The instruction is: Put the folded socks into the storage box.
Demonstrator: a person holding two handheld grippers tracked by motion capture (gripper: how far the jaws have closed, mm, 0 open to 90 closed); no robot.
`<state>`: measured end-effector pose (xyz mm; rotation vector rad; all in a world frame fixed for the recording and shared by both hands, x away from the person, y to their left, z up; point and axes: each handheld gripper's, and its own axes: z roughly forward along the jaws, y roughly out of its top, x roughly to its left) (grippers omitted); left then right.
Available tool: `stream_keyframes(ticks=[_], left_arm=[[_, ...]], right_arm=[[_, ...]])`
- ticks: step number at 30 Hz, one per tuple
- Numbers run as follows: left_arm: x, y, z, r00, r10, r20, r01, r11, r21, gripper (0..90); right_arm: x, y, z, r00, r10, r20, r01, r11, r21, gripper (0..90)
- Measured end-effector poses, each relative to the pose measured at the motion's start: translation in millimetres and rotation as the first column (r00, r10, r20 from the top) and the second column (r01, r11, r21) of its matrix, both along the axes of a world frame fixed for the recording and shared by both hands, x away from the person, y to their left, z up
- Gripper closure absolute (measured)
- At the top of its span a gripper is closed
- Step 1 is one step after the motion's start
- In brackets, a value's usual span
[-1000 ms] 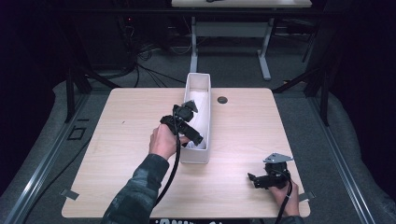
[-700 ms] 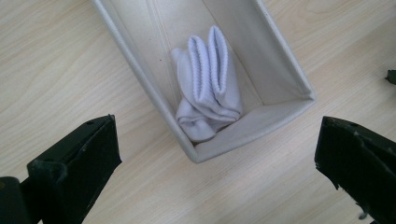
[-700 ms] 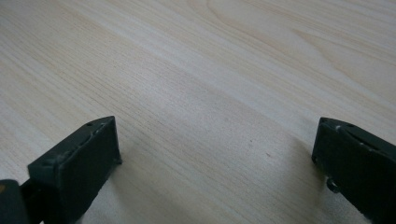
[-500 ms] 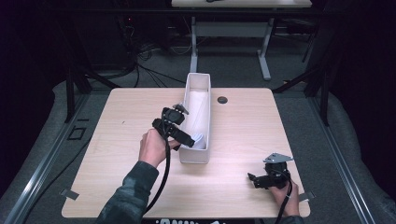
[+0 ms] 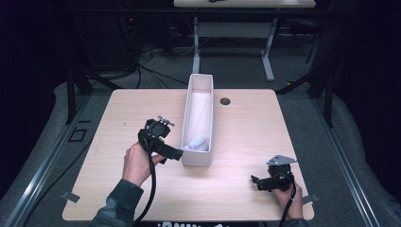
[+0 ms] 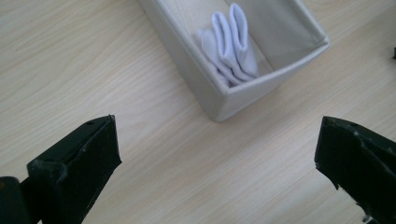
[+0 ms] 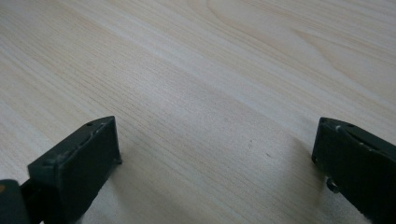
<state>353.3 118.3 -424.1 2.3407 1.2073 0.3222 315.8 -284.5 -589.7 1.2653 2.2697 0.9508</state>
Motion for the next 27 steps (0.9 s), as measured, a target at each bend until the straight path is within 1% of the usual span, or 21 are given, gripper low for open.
stream_keyframes(ticks=[2,9,10,11,13,14,15,16,17,18,20,23,25,26,27], left_arm=[[-3.1,8.5,-4.4,1.0000,0.004,0.004,-0.004,1.0000,-0.005,0.1],[-13.2,42.8,-22.9,0.9979,0.062,0.019,-0.061,0.9972,-0.043,0.1],[-13.2,42.8,-22.9,0.9979,0.062,0.019,-0.061,0.9972,-0.043,0.1],[-16.2,52.2,-29.4,0.9968,0.078,0.021,-0.076,0.9956,-0.054,0.2],[-17.2,55.0,-31.5,0.9965,0.081,0.020,-0.080,0.9951,-0.058,0.1],[-18.4,58.5,-34.7,0.9959,0.086,0.026,-0.085,0.9944,-0.063,0.1],[-20.4,64.6,-41.3,0.9948,0.098,0.024,-0.097,0.9930,-0.069,0.1],[-20.4,64.6,-41.3,0.9948,0.098,0.024,-0.097,0.9930,-0.069,0.2],[-21.2,68.5,-45.7,0.9945,0.103,0.023,-0.101,0.9926,-0.068,0.2],[-21.7,73.8,-53.9,0.9933,0.116,0.006,-0.115,0.9906,-0.074,0.1],[-21.6,80.2,-65.0,0.9916,0.127,-0.021,-0.129,0.9882,-0.083,0.1],[-22.2,87.6,-82.8,0.9877,0.147,-0.053,-0.151,0.9843,-0.091,0.2],[-22.1,93.1,-92.7,0.9866,0.148,-0.069,-0.153,0.9845,-0.086,0.2],[-22.4,95.4,-96.8,0.9853,0.154,-0.074,-0.160,0.9832,-0.087,0.2],[-22.4,95.4,-96.8,0.9853,0.154,-0.074,-0.160,0.9832,-0.087,0.2]], right_arm=[[0.0,0.0,0.0,1.0000,-0.001,0.000,0.001,1.0000,0.000,0.3],[-0.1,0.1,0.0,1.0000,-0.002,-0.001,0.002,1.0000,0.001,0.4],[0.0,-0.1,0.0,1.0000,0.000,0.001,0.000,1.0000,-0.001,0.4],[0.0,0.0,0.0,1.0000,0.000,0.000,0.000,1.0000,0.000,0.4],[0.0,0.0,0.0,1.0000,-0.001,0.001,0.001,1.0000,0.000,0.4],[0.0,0.0,0.0,1.0000,-0.001,0.001,0.001,1.0000,0.000,0.4],[0.0,-0.1,-0.1,1.0000,0.000,0.001,0.000,1.0000,0.000,0.4],[0.0,-0.1,-0.1,1.0000,0.000,0.001,0.000,1.0000,0.000,0.4],[-0.1,0.1,0.0,1.0000,-0.003,-0.001,0.003,1.0000,0.002,0.4],[0.0,0.0,0.0,1.0000,-0.001,0.001,0.001,1.0000,0.000,0.4],[0.0,0.0,0.0,1.0000,-0.001,0.001,0.001,1.0000,0.000,0.4],[0.0,0.0,0.0,1.0000,-0.001,0.001,0.001,1.0000,0.000,0.4],[0.0,0.0,0.0,1.0000,-0.001,0.001,0.001,1.0000,0.000,0.4],[0.0,0.0,-0.1,1.0000,-0.001,0.001,0.001,1.0000,0.001,0.4],[0.0,0.0,0.0,1.0000,-0.001,0.001,0.001,1.0000,0.000,0.4]])
